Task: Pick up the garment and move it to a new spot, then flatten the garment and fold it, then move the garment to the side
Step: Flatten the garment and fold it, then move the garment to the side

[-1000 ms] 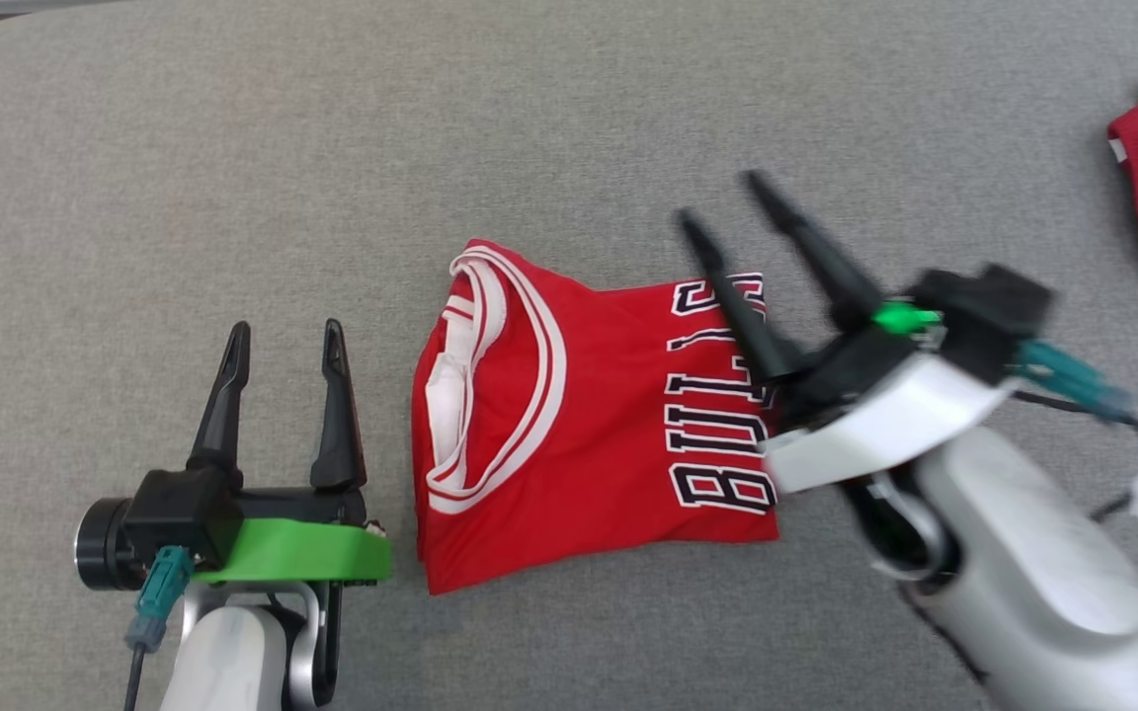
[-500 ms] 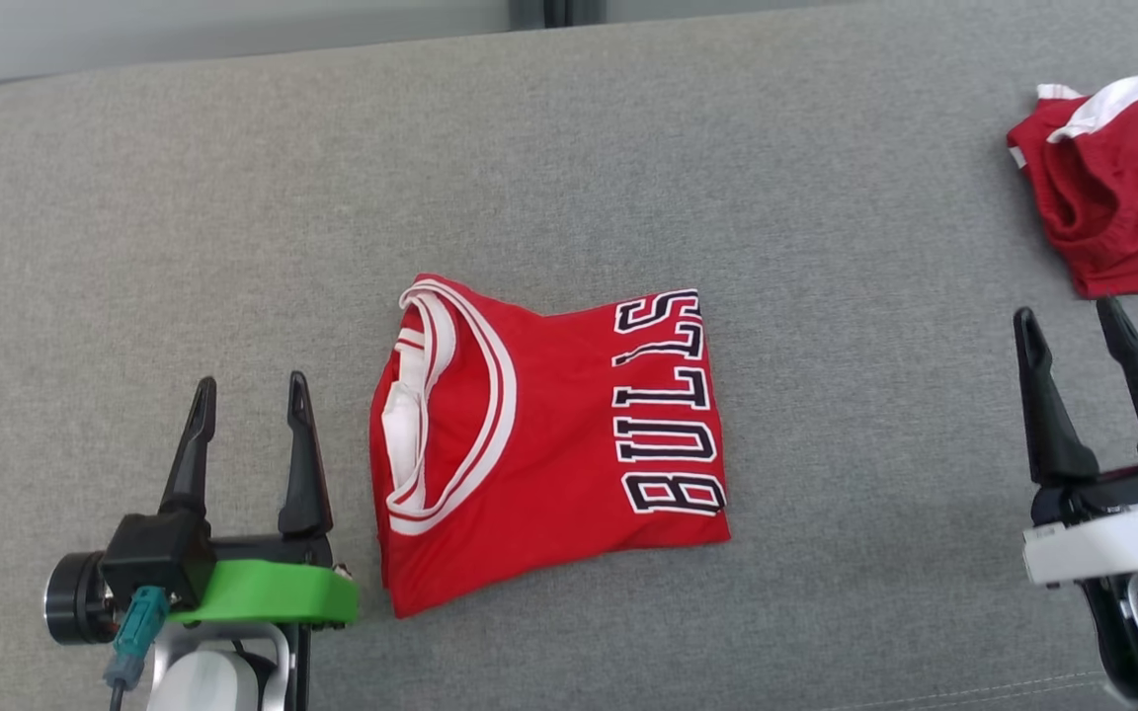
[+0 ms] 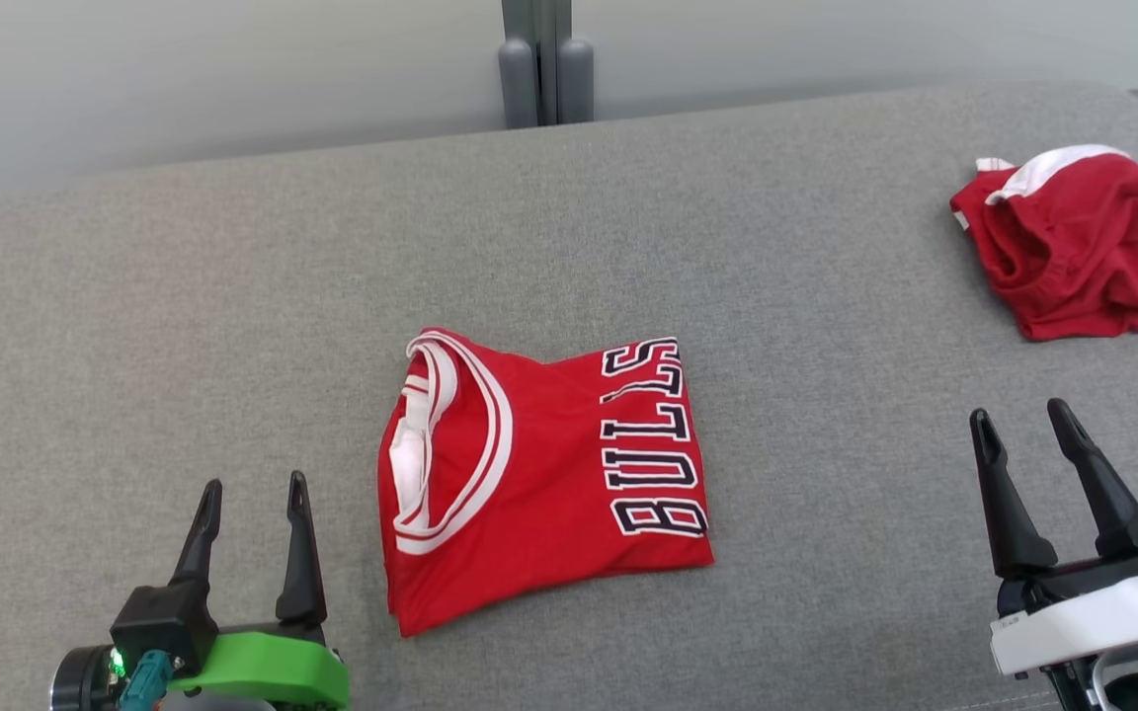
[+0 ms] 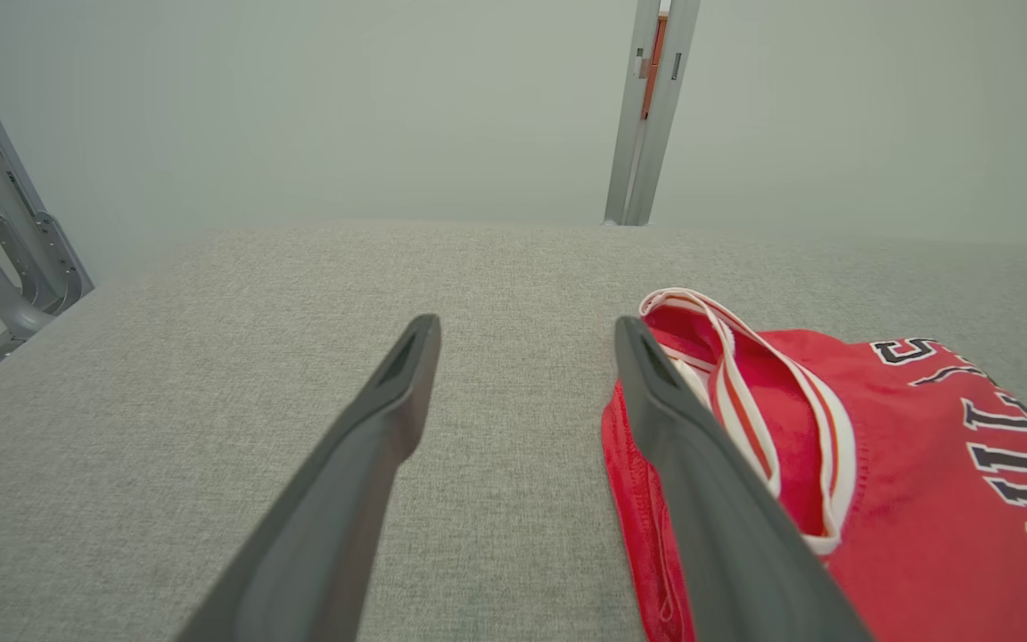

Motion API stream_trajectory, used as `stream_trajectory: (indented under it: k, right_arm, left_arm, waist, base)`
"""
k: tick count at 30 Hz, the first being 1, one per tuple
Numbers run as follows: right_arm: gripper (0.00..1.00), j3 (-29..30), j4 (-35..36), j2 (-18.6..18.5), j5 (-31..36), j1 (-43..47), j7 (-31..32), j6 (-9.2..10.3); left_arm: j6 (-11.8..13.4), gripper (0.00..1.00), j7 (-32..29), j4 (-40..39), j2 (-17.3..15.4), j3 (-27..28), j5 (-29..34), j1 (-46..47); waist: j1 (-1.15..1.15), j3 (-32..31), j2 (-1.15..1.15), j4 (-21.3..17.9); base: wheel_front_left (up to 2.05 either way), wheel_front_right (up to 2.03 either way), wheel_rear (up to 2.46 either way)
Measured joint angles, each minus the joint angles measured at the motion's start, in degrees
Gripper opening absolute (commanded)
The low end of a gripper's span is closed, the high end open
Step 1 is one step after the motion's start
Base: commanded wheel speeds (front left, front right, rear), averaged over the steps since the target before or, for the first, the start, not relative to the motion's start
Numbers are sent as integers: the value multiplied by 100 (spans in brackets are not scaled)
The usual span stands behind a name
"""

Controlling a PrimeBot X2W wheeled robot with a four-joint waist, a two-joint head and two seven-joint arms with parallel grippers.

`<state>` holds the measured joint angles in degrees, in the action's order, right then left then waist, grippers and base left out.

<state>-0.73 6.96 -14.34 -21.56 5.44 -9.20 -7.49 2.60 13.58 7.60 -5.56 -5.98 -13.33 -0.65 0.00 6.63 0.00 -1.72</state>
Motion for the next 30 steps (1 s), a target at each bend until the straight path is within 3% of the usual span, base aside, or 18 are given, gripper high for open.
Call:
stream_trajectory:
  k: [9, 30]
  right_arm:
    - [100, -26, 110, 26, 49, 192, 164, 0]
    - [100, 92, 187, 3, 51, 242, 283, 0]
  left_arm:
    - [-32, 100, -58, 67, -54, 2, -101, -129]
    - [27, 100, -60, 148, -91, -85, -163, -83]
  waist:
    - [0, -319, 0, 21]
    - [0, -285, 0, 79]
  base:
    - [0, 0, 0]
    - [0, 0, 0]
